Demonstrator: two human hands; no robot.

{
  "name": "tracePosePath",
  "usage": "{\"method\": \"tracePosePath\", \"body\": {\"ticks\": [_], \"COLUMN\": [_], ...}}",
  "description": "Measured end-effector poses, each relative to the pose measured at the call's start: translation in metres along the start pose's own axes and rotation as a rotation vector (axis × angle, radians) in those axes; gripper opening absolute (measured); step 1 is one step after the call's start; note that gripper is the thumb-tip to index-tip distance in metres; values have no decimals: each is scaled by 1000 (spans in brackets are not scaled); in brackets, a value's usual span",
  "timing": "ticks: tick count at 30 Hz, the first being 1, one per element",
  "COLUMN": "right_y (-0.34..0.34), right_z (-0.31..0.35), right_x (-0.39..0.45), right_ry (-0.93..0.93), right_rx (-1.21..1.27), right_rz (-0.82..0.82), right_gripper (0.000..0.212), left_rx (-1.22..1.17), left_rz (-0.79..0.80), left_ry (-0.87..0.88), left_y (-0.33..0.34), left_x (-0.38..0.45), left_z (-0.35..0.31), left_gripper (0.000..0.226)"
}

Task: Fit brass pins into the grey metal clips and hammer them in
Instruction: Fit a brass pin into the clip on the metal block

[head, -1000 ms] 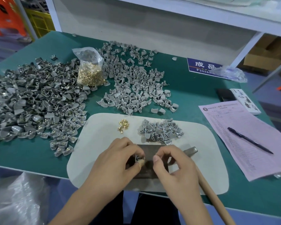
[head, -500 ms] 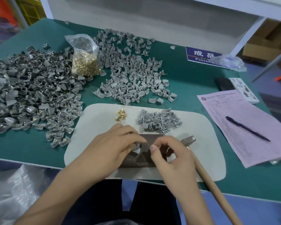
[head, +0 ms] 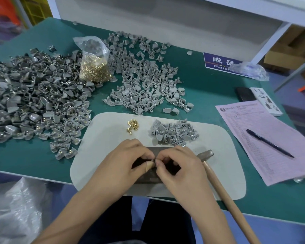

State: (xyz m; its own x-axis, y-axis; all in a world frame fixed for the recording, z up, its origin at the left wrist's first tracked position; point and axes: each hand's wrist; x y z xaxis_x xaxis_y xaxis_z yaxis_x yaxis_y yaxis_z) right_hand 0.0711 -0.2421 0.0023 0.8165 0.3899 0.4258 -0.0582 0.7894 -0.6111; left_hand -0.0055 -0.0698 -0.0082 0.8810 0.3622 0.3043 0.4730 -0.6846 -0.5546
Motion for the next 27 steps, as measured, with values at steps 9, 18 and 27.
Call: {"method": "tracePosePath", "body": {"ticks": [9, 18, 27], "right_y": [-9, -12, -13], "right_z": [9, 20, 16], "right_x": [12, 44, 34], "right_ry": [-83, -287, -124], "right_rx": [-95, -192, -83], "right_rz": [154, 448, 328], "right_gripper": [11, 7, 12], "left_rx": [0, 30, 129], "left_rz": [-14, -39, -142], "left_ry": [11, 9, 6], "left_y": [-5, -5, 4], "left_x": [1, -1, -13], "left_z": [2, -3, 6], "left_gripper": [12, 12, 13]}}
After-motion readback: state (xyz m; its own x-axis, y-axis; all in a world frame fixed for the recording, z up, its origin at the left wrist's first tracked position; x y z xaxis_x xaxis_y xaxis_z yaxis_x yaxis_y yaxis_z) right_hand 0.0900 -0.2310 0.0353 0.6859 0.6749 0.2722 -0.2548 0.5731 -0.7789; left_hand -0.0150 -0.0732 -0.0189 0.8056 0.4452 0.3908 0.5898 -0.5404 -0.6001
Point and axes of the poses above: each hand's wrist, its own x-axis towards the middle knuckle, its own y-axis out of the palm, z = x × y, and after that the axes turned 15 degrees about -z, right-handed
